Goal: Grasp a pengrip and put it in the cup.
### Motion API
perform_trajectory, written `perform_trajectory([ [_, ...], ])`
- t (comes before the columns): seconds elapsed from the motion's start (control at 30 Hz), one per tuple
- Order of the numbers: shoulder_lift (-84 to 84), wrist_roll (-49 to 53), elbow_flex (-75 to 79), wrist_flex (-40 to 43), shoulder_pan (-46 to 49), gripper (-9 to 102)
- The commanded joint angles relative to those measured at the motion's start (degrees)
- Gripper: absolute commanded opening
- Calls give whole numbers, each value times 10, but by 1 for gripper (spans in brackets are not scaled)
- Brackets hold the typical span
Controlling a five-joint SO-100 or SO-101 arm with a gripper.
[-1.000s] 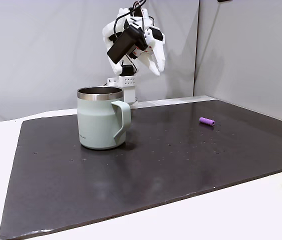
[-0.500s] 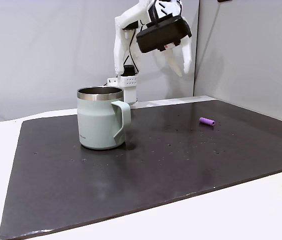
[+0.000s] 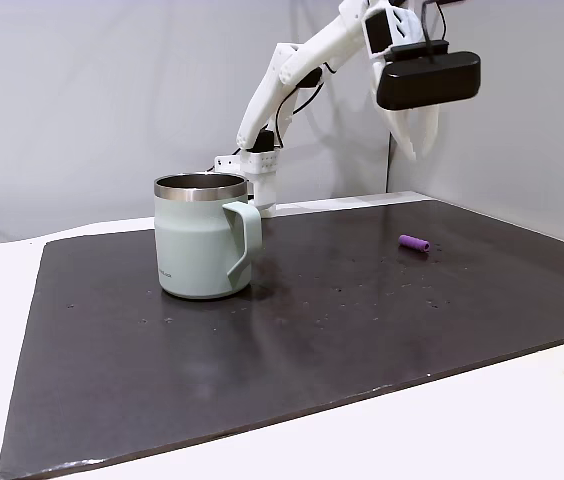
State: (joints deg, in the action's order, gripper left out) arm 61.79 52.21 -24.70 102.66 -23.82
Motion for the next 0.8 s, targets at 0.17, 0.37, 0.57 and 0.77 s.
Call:
perform_trajectory([
  [0.17, -14, 119, -48, 5, -37, 0],
  [0.37, -65, 137, -40, 6, -54, 7],
  [0.57, -103, 135, -37, 6, -63, 24],
  [0.77, -137, 134, -38, 6, -63, 25],
])
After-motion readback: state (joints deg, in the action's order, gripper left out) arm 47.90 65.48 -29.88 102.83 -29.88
